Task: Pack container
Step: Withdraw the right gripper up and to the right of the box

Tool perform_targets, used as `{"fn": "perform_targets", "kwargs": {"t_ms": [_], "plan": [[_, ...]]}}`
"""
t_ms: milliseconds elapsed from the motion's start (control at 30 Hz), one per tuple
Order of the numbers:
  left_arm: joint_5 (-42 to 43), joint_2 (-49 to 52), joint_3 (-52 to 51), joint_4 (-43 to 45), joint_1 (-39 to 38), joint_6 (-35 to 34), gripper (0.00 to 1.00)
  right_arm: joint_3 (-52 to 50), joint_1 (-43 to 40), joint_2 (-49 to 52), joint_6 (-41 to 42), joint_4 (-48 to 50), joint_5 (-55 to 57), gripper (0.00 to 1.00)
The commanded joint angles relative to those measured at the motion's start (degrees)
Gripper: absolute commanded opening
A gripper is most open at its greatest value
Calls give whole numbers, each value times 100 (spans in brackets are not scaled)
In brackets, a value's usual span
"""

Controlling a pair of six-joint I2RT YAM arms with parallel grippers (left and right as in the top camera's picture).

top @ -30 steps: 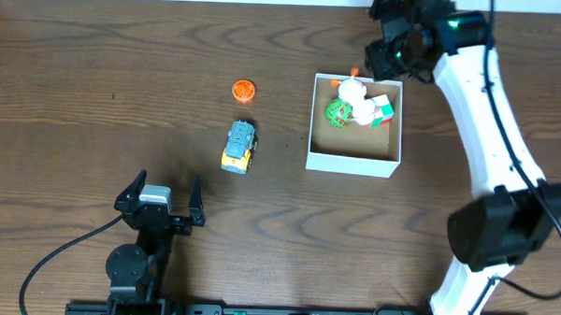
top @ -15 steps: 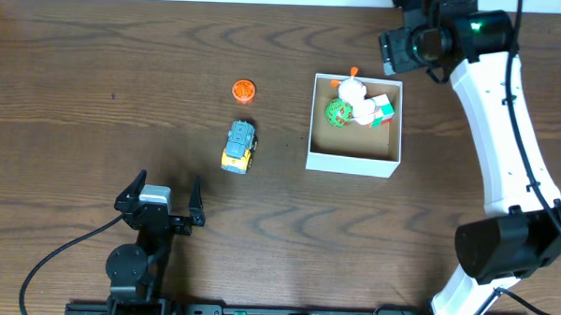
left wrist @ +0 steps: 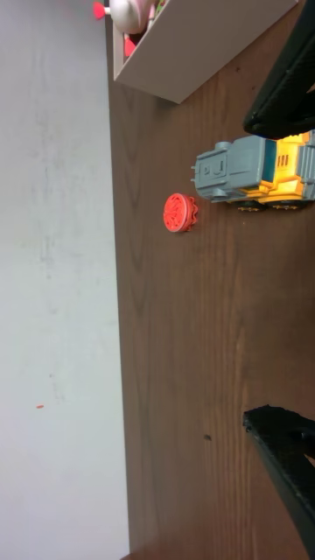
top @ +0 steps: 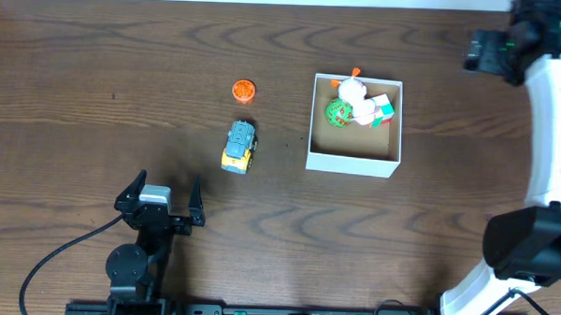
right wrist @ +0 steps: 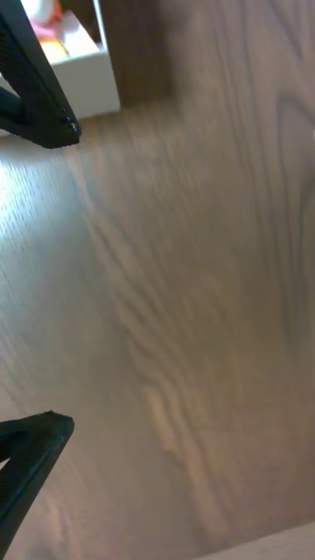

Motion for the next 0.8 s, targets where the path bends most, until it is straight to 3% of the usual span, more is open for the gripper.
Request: {"fn": "perform_targets", "kwargs": {"t_ms": [0,133,767], "plan": [[83,-35,-98,-197,11,98,98,-109,-264,-131,251,-109,-588,99],[85,-35,-98,-197,11,101,98,-133,-503,-118,249,-201,-1025,99],[83,-35,-98,-197,11,101,98,-138,-839,750,249,-247,-809,99]]}}
